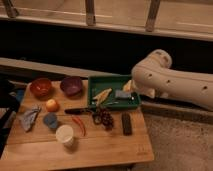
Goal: Place sponge in table surface
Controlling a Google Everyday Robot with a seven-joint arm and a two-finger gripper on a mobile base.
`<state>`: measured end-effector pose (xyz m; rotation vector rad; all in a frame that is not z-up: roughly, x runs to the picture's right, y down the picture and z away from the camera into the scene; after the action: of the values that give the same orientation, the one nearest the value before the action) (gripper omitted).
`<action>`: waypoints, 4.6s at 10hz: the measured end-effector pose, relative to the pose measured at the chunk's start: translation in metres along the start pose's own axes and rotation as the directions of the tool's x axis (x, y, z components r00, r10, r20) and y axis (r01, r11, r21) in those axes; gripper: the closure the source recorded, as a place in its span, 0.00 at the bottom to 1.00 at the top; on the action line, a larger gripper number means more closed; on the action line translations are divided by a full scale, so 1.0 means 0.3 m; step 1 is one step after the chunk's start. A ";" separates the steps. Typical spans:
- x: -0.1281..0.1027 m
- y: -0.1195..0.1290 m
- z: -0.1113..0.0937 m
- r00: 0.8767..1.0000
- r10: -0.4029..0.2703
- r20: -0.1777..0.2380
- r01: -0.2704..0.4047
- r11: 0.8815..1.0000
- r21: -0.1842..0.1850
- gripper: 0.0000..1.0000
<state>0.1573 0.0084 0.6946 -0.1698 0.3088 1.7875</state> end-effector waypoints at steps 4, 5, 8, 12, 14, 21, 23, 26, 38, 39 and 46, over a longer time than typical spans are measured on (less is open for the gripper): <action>-0.077 0.253 0.055 0.992 -0.126 0.005 0.126 0.991 -0.042 0.20; -0.079 0.259 0.057 0.991 -0.131 0.001 0.131 0.991 -0.040 0.20; -0.077 0.257 0.057 0.991 -0.134 0.002 0.134 0.990 -0.036 0.20; -0.157 0.227 0.127 0.998 -0.066 0.002 0.066 0.996 -0.057 0.20; -0.227 0.217 0.229 1.000 -0.024 -0.020 0.022 0.995 -0.096 0.20; -0.217 0.218 0.553 0.983 0.032 -0.179 -0.068 0.977 -0.202 0.20; -0.216 0.211 0.555 0.983 0.035 -0.182 -0.072 0.977 -0.203 0.20; -0.215 0.218 0.555 0.983 0.032 -0.182 -0.070 0.977 -0.204 0.20; -0.253 0.194 0.756 0.979 0.021 -0.205 -0.041 0.995 -0.095 0.20; -0.254 0.179 0.771 0.976 0.035 -0.215 -0.057 0.994 -0.095 0.20; -0.247 0.061 0.848 0.947 0.161 -0.279 -0.227 0.948 -0.223 0.20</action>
<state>0.1698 0.0112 0.9598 -0.5750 0.2887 2.0027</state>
